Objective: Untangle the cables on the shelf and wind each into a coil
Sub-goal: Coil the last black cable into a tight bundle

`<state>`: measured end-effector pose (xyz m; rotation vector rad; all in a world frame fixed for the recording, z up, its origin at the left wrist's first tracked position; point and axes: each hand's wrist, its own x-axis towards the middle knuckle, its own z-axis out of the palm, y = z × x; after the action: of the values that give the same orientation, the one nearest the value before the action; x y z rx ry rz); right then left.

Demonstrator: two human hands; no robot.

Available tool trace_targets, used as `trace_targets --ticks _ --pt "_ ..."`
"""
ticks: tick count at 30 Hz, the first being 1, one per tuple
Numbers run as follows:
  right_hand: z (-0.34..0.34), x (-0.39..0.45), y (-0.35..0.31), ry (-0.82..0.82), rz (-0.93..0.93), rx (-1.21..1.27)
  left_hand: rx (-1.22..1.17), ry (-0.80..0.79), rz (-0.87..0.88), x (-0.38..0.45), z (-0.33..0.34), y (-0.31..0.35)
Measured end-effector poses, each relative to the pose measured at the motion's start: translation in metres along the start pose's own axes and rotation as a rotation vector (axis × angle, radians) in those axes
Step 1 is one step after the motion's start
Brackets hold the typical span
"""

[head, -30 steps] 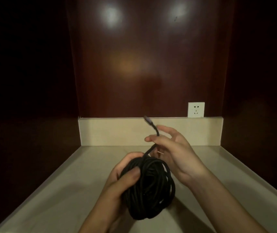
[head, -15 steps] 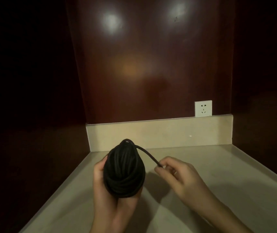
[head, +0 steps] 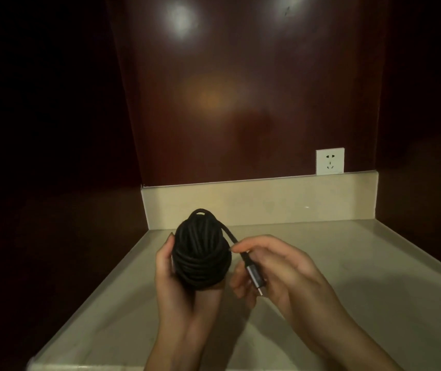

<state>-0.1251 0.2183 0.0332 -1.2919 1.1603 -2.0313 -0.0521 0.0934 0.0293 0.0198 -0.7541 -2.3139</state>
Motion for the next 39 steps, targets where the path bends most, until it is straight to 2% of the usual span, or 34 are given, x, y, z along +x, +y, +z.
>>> trace_targets --ticks 4,11,17,21,24,28,31,34,39 --pt "0.003 -0.004 0.005 -0.163 -0.055 -0.112 -0.034 0.001 -0.051 -0.006 0.004 0.002" --pt "-0.002 0.000 0.002 -0.182 -0.127 -0.092 0.119 -0.128 -0.020 -0.012 0.009 0.002" --pt "0.000 0.002 -0.013 -0.039 -0.166 -0.044 0.490 -0.160 0.064 -0.012 0.016 -0.003" --pt "0.006 0.004 -0.016 0.033 -0.147 0.066 0.651 -0.119 0.261 -0.013 0.014 -0.005" --pt "0.005 0.004 -0.014 0.115 -0.107 0.209 0.789 -0.212 0.395 -0.016 0.012 -0.003" --pt "0.006 0.001 -0.017 0.157 -0.083 0.173 0.985 -0.324 0.510 -0.016 0.009 0.003" --pt "0.007 -0.003 -0.023 0.211 -0.101 0.036 1.043 -0.351 0.522 -0.014 0.007 0.007" --pt "0.010 -0.003 -0.031 0.284 -0.097 -0.044 1.003 -0.376 0.492 -0.013 0.007 0.008" --pt "0.017 0.001 -0.036 0.395 -0.063 0.068 0.972 -0.403 0.451 -0.014 0.010 0.007"
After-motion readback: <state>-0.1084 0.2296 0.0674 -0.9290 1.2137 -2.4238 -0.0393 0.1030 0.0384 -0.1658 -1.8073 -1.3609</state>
